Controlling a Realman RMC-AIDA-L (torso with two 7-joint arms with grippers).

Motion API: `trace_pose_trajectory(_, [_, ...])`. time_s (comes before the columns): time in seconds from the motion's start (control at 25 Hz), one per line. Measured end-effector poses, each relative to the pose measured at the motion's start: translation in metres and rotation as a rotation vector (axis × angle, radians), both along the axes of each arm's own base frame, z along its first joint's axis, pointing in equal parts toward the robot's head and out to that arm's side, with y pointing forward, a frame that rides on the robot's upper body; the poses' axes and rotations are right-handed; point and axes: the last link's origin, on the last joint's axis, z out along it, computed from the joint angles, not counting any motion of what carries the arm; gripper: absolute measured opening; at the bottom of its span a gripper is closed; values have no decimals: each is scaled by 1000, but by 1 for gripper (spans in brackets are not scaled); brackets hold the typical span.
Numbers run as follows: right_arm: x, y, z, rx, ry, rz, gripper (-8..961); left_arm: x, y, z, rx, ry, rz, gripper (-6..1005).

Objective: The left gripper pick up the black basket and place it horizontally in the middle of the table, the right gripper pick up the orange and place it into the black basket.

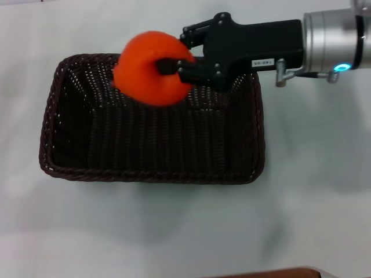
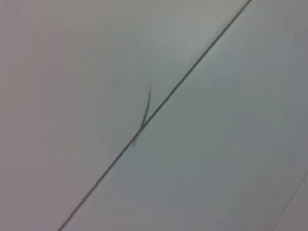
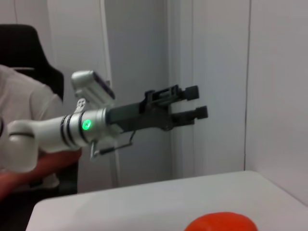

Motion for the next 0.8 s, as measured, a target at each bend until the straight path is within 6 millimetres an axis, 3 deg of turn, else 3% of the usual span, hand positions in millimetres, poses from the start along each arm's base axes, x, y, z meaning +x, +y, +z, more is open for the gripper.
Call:
trace_pose_trajectory(0.12, [2, 4, -3, 7, 33, -8, 312, -2, -1, -10, 34, 47, 4, 753])
trace_pose_trajectory(0.56, [30, 8, 17, 136, 173, -72, 784, -12, -9, -26, 169, 83, 40, 753])
trace_pose_trajectory(0.68, [36, 7, 19, 149, 181, -86, 825, -14, -10, -25, 182, 88, 49, 753])
trace_pose_trajectory(0.8, [53, 8, 34, 255, 255, -152, 866, -15, -11, -25, 210, 138, 51, 753])
